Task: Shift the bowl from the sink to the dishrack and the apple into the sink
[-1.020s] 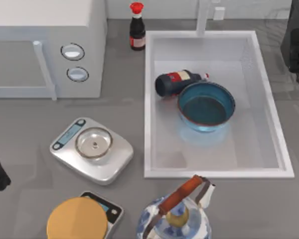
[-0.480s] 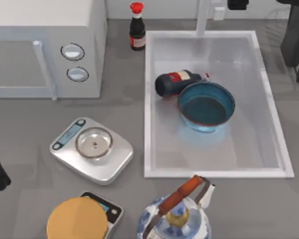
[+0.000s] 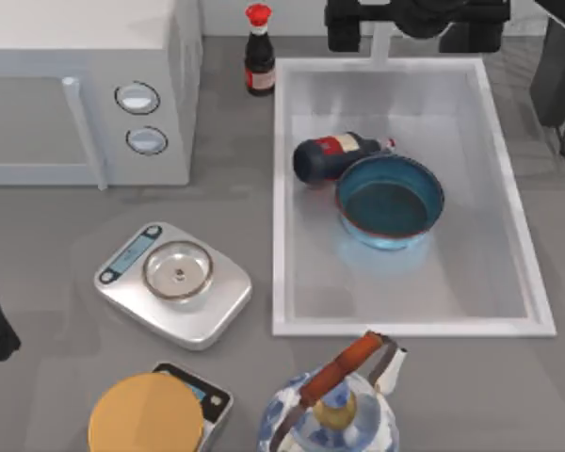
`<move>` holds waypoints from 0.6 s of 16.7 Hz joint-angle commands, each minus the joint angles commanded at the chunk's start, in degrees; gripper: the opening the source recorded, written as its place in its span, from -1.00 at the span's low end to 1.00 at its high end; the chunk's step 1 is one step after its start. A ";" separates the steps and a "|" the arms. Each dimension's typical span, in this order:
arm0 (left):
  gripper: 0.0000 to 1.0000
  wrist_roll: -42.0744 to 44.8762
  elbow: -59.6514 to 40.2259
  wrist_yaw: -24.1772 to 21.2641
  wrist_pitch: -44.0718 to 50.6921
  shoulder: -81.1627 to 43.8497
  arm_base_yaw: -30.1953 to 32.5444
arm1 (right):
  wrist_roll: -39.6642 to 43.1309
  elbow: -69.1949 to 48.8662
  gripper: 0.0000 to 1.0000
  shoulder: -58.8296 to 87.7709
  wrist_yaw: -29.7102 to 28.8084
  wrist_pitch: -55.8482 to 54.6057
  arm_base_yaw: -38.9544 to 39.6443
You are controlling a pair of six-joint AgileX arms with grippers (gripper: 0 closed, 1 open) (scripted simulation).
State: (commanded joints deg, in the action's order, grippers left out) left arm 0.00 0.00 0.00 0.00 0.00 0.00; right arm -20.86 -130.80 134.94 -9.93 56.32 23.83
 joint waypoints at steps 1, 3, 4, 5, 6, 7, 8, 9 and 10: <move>1.00 0.00 0.00 0.00 0.00 0.00 0.00 | -1.51 -2.72 1.00 3.00 0.14 2.43 0.95; 1.00 0.00 0.00 0.00 0.00 0.00 0.00 | -4.51 -7.49 1.00 9.07 0.76 7.10 2.77; 1.00 0.00 0.00 0.00 0.00 0.00 0.00 | -5.89 -9.53 1.00 11.78 1.19 9.35 3.61; 1.00 0.00 0.00 0.00 0.00 0.00 0.00 | -7.10 -11.10 1.00 13.96 1.72 11.30 4.34; 1.00 0.00 0.00 0.00 0.00 0.00 0.00 | -8.19 -12.42 1.00 15.83 2.26 13.01 5.00; 1.00 0.00 0.00 0.00 0.00 0.00 0.00 | -9.04 -13.36 1.00 17.17 2.79 14.26 5.51; 1.00 0.00 0.00 0.00 0.00 0.00 0.00 | -9.62 -13.99 1.00 18.01 3.18 15.06 5.85; 1.00 0.00 0.00 0.00 0.00 0.00 0.00 | -10.01 -14.40 1.00 18.55 3.47 15.57 6.07; 1.00 0.00 0.00 0.00 0.00 0.00 0.00 | -10.01 -14.40 1.00 18.55 3.47 15.57 6.07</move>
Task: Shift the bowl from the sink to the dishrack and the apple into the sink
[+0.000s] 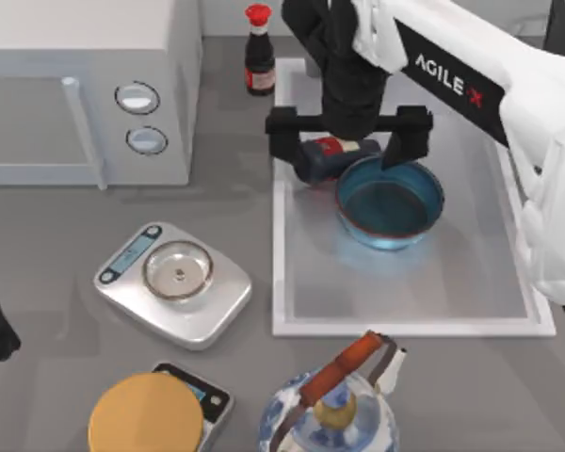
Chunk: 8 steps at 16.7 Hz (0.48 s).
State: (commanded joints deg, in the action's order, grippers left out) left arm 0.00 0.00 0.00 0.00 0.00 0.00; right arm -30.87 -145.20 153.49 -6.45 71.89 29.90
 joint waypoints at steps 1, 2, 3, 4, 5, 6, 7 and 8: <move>1.00 0.00 0.00 0.00 0.00 0.00 0.00 | 0.00 0.00 1.00 0.00 0.00 0.00 0.00; 1.00 0.00 0.00 0.00 0.00 0.00 0.00 | 0.00 0.00 1.00 0.00 0.00 0.00 0.00; 1.00 0.00 0.00 0.00 0.00 0.00 0.00 | 0.00 0.00 1.00 0.00 0.00 0.00 0.00; 1.00 0.00 0.00 0.00 0.00 0.00 0.00 | 0.06 0.13 1.00 0.10 -0.05 -0.09 -0.29; 1.00 0.00 0.00 0.00 0.00 0.00 0.00 | 0.09 0.13 1.00 0.24 -0.04 -0.25 -0.29; 1.00 0.00 0.00 0.00 0.00 0.00 0.00 | 0.18 0.16 1.00 0.78 -0.02 -0.91 -0.31; 1.00 0.00 0.00 0.00 0.00 0.00 0.00 | 0.28 0.23 1.00 1.69 0.00 -1.95 -0.35; 1.00 0.00 0.00 0.00 0.00 0.00 0.00 | 0.36 0.36 1.00 2.89 0.01 -3.30 -0.39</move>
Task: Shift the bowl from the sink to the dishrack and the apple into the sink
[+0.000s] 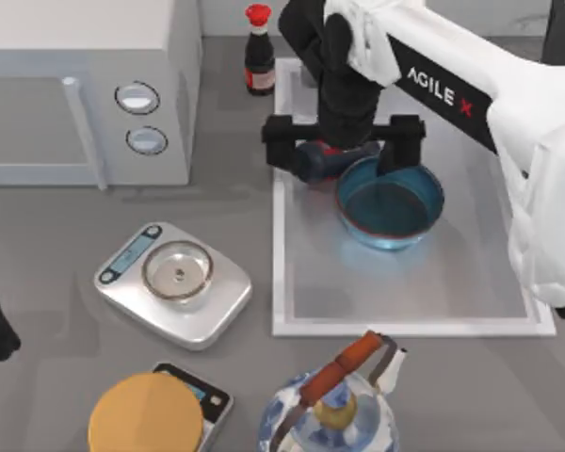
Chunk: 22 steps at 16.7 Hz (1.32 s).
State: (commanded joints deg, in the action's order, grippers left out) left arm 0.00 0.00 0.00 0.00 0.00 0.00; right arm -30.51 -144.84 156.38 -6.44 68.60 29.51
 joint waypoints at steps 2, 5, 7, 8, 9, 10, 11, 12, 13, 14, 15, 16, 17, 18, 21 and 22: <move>1.00 0.00 0.00 0.00 0.00 0.00 0.00 | 0.13 0.38 1.00 2.83 0.02 -3.18 -0.05; 1.00 0.00 0.00 0.00 0.00 0.00 0.00 | 0.49 1.03 1.00 6.60 0.05 -7.60 -0.34; 1.00 0.00 0.00 0.00 0.00 0.00 0.00 | 0.68 1.18 1.00 7.60 0.01 -8.84 -0.69; 1.00 0.00 0.00 0.00 0.00 0.00 0.00 | 0.68 1.18 1.00 7.60 0.01 -8.84 -0.69; 1.00 0.00 0.00 0.00 0.00 0.00 0.00 | 0.68 1.18 1.00 7.60 0.01 -8.84 -0.69; 1.00 0.00 0.00 0.00 0.00 0.00 0.00 | 0.68 1.18 1.00 7.60 0.01 -8.84 -0.69; 1.00 0.00 0.00 0.00 0.00 0.00 0.00 | 0.68 1.18 0.85 7.60 0.01 -8.84 -0.69; 1.00 0.00 0.00 0.00 0.00 0.00 0.00 | 0.68 1.18 0.70 7.60 0.01 -8.84 -0.69; 1.00 0.00 0.00 0.00 0.00 0.00 0.00 | 0.68 1.18 0.55 7.60 0.01 -8.84 -0.69; 1.00 0.00 0.00 0.00 0.00 0.00 0.00 | 0.68 1.18 0.40 7.60 0.01 -8.84 -0.69; 1.00 0.00 0.00 0.00 0.00 0.00 0.00 | 0.68 1.18 0.25 7.60 0.01 -8.84 -0.69; 1.00 0.00 0.00 0.00 0.00 0.00 0.00 | 0.68 1.18 0.10 7.60 0.01 -8.84 -0.69; 1.00 0.00 0.00 0.00 0.00 0.00 0.00 | 0.68 1.18 -0.06 7.60 0.01 -8.84 -0.69; 1.00 0.00 0.00 0.00 0.00 0.00 0.00 | 0.68 1.18 -0.21 7.60 0.01 -8.84 -0.69; 1.00 0.00 0.00 0.00 0.00 0.00 0.00 | 0.68 1.18 -0.66 7.60 0.01 -8.84 -0.69; 1.00 0.00 0.00 0.00 0.00 0.00 0.00 | 0.68 1.18 -0.81 7.60 0.01 -8.84 -0.69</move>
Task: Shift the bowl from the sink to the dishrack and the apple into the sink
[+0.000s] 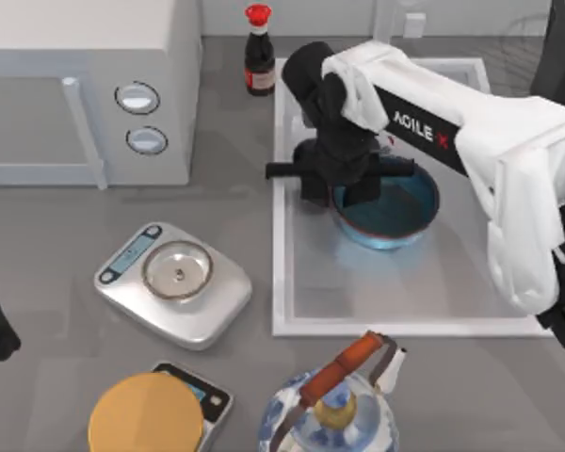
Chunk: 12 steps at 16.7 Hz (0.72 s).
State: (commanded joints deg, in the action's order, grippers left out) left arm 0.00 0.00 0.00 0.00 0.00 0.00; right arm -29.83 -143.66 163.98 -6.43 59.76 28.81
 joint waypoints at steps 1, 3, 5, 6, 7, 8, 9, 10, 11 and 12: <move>1.00 0.00 0.00 0.00 0.00 0.00 0.00 | 0.00 0.00 -0.96 0.00 0.00 0.00 0.00; 1.00 0.00 0.00 0.00 0.00 0.00 0.00 | 0.00 0.00 -1.00 0.00 0.00 0.00 0.00; 1.00 0.00 0.00 0.00 0.00 0.00 0.00 | 0.00 0.00 -1.00 0.00 0.00 0.00 0.00; 1.00 0.00 0.00 0.00 0.00 0.00 0.00 | 0.00 0.00 -1.00 0.00 0.00 0.00 0.00; 1.00 0.00 0.00 0.00 0.00 0.00 0.00 | 0.00 0.00 -1.00 0.00 0.00 0.00 0.00; 1.00 0.00 0.00 0.00 0.00 0.00 0.00 | 0.00 0.00 -1.00 0.00 0.00 0.00 0.00; 1.00 0.00 0.00 0.00 0.00 0.00 0.00 | 0.00 0.00 -1.00 0.00 0.00 0.00 0.00; 1.00 0.00 0.00 0.00 0.00 0.00 0.00 | -0.01 0.22 -1.00 -0.43 -0.05 -0.02 -0.17; 1.00 0.00 0.00 0.00 0.00 0.00 0.00 | -0.07 0.31 -1.00 -0.54 -0.02 0.05 -0.11; 1.00 0.00 0.00 0.00 0.00 0.00 0.00 | -0.42 0.78 -1.00 -1.20 0.11 0.46 0.22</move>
State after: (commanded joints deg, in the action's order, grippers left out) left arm 0.00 0.00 0.00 0.00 0.00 0.00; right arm -30.26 -142.88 162.78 -6.32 60.22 29.04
